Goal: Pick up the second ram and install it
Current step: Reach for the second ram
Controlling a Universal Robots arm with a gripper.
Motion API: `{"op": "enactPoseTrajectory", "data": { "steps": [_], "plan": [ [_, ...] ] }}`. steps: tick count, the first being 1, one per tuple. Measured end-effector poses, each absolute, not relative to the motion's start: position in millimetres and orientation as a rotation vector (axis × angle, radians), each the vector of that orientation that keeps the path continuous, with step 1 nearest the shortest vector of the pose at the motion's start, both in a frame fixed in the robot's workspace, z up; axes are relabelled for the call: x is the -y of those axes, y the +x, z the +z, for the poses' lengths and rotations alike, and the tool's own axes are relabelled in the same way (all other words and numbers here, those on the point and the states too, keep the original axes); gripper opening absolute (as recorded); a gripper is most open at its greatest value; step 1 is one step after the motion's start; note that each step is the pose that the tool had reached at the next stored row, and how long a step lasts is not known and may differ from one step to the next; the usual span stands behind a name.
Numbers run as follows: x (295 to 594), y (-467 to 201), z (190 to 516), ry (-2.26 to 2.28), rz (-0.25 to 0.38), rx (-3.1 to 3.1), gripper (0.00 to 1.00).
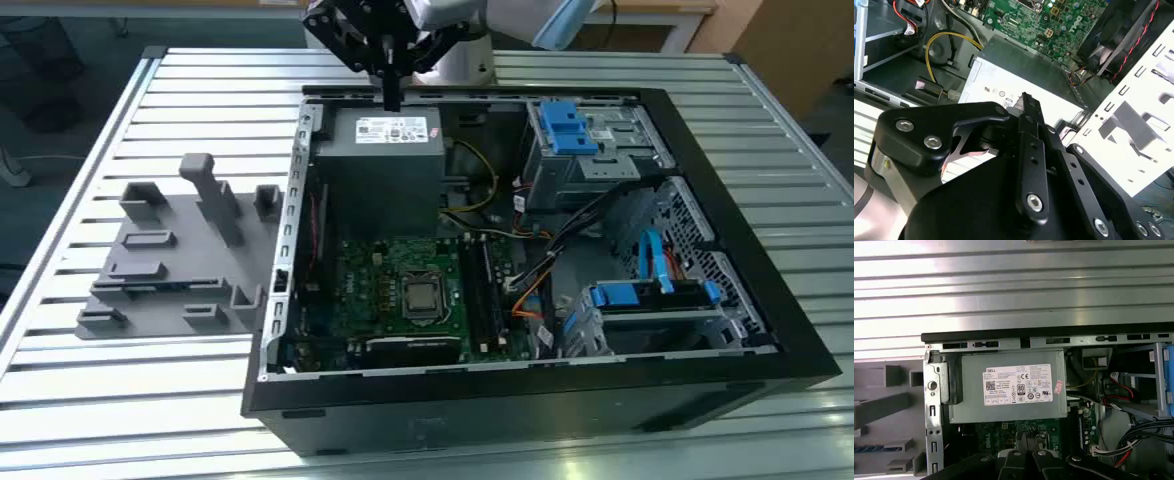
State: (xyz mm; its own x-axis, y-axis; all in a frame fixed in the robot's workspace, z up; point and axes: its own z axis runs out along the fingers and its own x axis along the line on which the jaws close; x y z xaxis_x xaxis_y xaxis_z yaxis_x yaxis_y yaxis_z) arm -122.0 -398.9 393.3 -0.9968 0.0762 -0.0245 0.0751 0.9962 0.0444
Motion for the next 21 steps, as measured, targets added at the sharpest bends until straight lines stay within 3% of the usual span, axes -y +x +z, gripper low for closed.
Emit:
{"op": "enactPoseTrajectory", "data": {
  "steps": [21],
  "plan": [
    [398.9, -129.5, 393.3, 0.118, 0.068, -3.113, 0.11]
  ]
}}
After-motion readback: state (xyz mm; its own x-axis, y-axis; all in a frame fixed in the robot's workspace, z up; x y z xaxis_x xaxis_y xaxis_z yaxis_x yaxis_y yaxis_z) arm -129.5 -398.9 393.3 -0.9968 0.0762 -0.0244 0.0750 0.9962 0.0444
